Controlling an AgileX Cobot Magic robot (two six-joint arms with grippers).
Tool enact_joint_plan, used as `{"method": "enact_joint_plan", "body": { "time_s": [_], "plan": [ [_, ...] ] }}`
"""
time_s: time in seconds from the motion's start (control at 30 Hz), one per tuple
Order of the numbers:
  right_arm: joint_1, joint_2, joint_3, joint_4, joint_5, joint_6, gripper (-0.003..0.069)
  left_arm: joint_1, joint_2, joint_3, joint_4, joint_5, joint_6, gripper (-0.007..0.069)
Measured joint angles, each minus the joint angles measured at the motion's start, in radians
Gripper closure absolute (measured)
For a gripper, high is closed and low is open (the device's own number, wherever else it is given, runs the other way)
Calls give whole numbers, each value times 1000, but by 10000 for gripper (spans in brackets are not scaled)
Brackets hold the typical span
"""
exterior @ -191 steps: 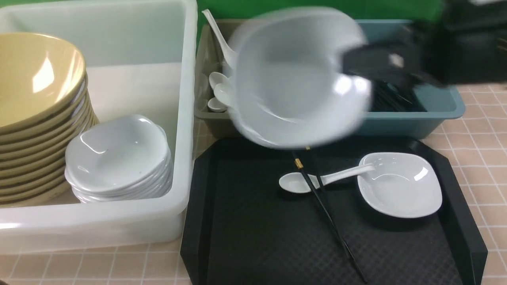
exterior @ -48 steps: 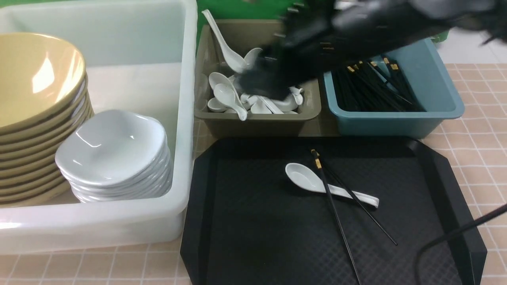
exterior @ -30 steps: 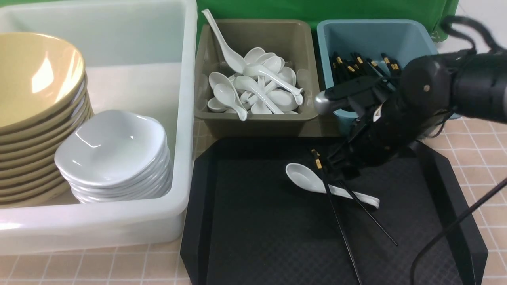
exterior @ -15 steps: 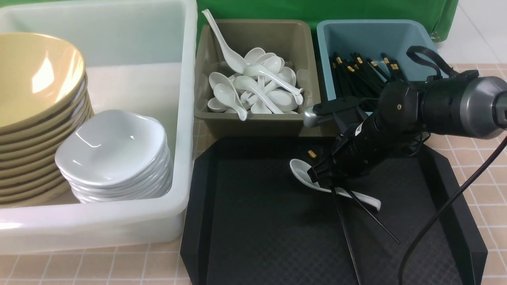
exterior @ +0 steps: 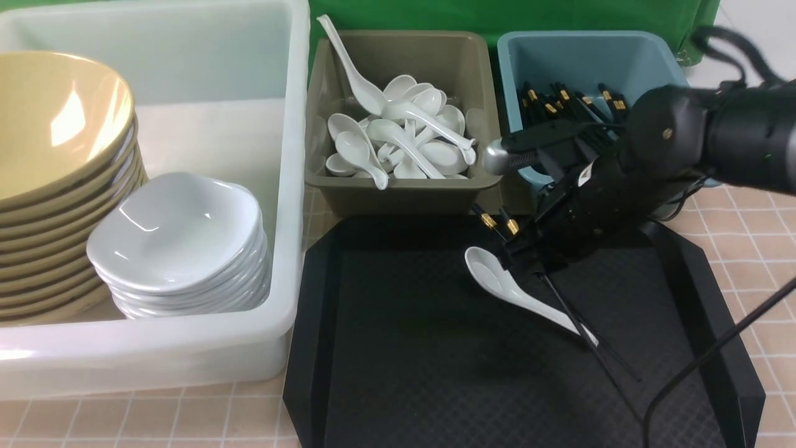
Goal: On brown table put chopsticks spoon bowls plates into blue grey white boxes.
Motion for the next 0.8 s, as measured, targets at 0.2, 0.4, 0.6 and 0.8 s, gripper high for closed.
{"method": "enact_joint_plan", "body": {
  "time_s": [0.2,0.4,0.6,0.8],
  "plan": [
    [0,-58,0,-1,57,-54,566,0,0,0,0,3,0,620],
    [0,-136,0,-3,44,-106,566,0,0,0,0,3,0,620],
    [-53,-206,-59,-2,-164,-158,566,0,0,0,0,3,0,620],
    [-137,-125,-175,0,-524,-161,566,0,0,0,0,3,0,620]
  ]
}}
